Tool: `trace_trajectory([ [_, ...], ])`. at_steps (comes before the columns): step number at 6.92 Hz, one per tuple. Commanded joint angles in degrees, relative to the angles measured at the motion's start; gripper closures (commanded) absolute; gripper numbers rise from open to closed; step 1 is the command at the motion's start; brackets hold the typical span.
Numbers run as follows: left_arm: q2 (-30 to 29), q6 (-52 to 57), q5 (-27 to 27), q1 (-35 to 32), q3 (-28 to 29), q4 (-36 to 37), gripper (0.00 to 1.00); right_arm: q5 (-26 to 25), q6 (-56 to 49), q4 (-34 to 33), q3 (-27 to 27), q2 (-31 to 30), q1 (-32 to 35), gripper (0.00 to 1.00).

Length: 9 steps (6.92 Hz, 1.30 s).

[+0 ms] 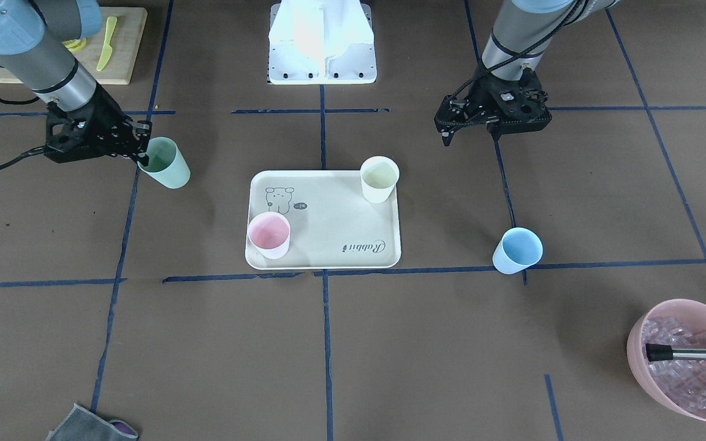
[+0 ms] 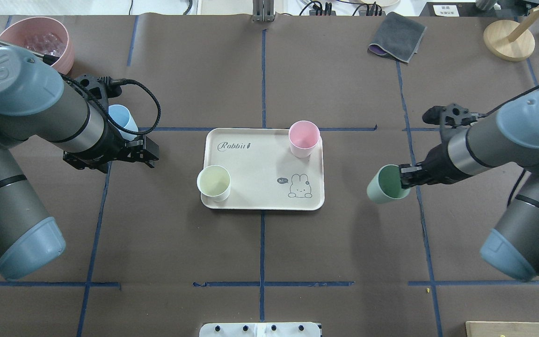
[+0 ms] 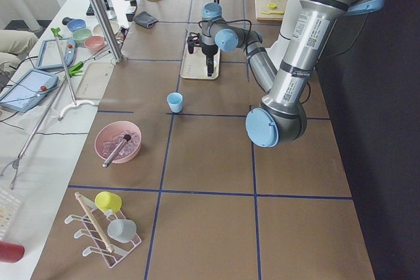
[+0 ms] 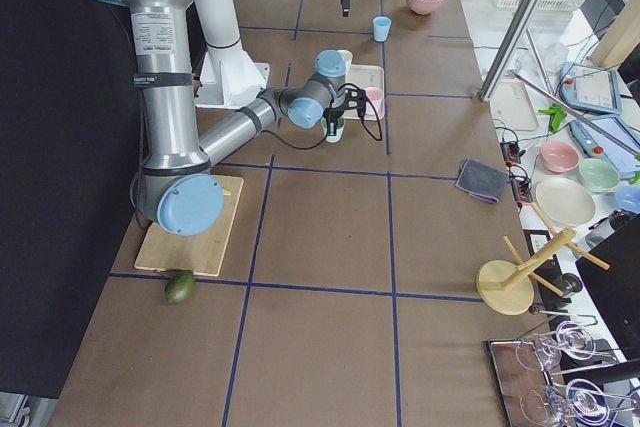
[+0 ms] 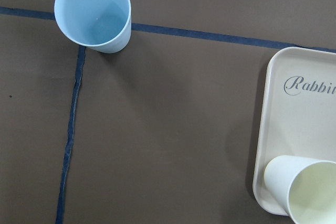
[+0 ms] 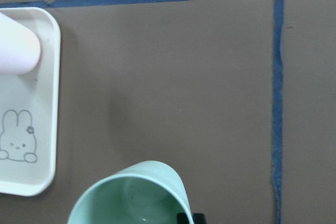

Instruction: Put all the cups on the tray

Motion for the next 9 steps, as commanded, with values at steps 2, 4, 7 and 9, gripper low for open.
trace_trajectory([
  [2,0.0,-0.1,0.0,0.1,0.2,0.0,0.00,-9.6,13.4,-13.4,-3.0,16.9,-9.2,1.00],
  [4,0.0,0.0,-0.1,0.1,0.3,0.0,0.00,-15.3,18.5,-13.0,-7.0,20.5,-12.2,1.00],
  [7,0.0,-0.1,-0.1,0.2,0.3,0.0,0.00,-16.5,18.2,-13.1,-8.1,19.5,-11.9,0.97],
  [9,0.0,-0.1,-0.1,0.1,0.3,0.0,0.00,-17.4,18.3,-12.8,-8.4,19.1,-12.3,0.21],
])
